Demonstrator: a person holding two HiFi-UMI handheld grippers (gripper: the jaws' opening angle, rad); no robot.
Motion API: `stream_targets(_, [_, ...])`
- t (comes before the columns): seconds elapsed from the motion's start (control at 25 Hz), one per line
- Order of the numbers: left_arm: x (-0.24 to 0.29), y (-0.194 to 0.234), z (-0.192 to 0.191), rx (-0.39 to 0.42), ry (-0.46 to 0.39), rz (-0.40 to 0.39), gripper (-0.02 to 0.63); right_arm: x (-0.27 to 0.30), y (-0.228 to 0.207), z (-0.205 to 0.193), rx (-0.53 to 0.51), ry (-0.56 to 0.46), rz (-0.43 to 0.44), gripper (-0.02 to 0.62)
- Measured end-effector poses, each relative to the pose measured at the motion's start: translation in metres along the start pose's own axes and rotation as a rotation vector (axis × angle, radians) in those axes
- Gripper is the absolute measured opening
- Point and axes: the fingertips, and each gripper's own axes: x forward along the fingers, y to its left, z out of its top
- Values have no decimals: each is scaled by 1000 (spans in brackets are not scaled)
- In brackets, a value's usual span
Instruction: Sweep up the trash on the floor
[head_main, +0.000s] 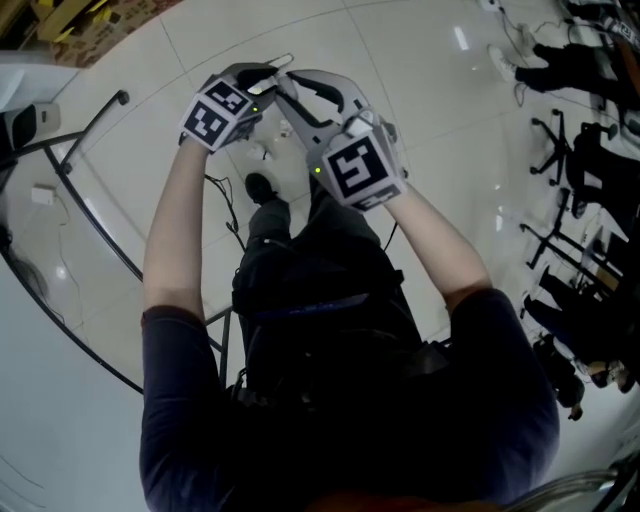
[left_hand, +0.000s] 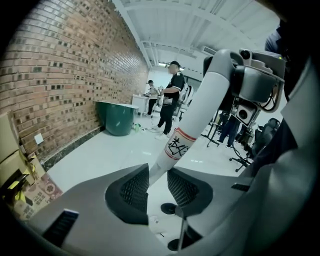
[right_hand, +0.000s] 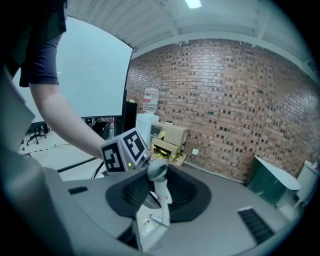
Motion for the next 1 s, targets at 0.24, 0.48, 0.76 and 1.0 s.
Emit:
stream_targets(0.24, [-3,-15,-13,-27,38,-58,118,-8,19,-5,100,-2,-30,115])
stream_targets(0.48, [-11,-31,-24,2,115,-83,118,-17,36,-6,159,-2,-26,115])
stream_targets(0.76, [-15,-35,-31,-54,97,-87,118,-20,44,-10,204,-6,15,107])
stream_targets(1.0, [-16,-47,-36,-25,142,-92,118,-29,51,-14,184,-10,62,107])
